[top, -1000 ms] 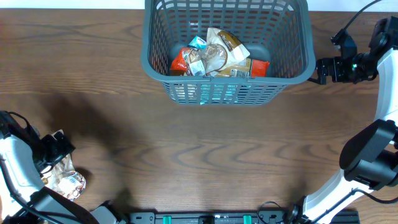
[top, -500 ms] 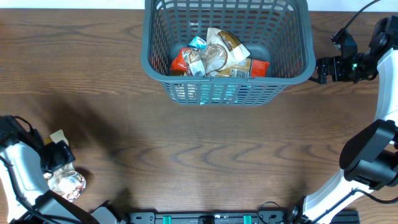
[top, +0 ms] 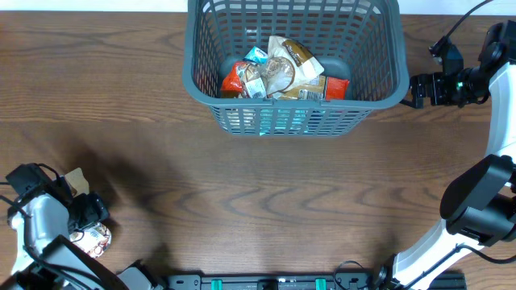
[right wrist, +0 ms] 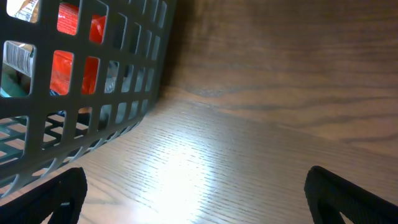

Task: Pack container
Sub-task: 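Lift the pouch with the left gripper and move it over the basket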

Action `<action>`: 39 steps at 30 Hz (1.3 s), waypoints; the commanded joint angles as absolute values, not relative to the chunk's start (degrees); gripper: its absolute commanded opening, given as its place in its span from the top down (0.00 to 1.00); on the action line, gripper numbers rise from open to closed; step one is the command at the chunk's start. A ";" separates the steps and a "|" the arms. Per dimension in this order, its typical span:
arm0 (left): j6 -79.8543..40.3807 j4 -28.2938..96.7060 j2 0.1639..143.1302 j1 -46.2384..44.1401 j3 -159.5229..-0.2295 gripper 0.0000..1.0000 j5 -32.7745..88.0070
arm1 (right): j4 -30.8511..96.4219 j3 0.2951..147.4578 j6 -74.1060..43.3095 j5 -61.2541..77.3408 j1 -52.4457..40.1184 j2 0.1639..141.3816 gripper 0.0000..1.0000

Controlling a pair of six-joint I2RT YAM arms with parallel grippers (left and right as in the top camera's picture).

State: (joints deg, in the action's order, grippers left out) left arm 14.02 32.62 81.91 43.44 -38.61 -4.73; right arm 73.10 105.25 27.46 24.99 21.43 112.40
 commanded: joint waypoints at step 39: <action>-1.19 35.94 72.49 23.57 -67.09 0.94 16.93 | 73.93 105.21 28.36 25.30 21.67 111.87 0.01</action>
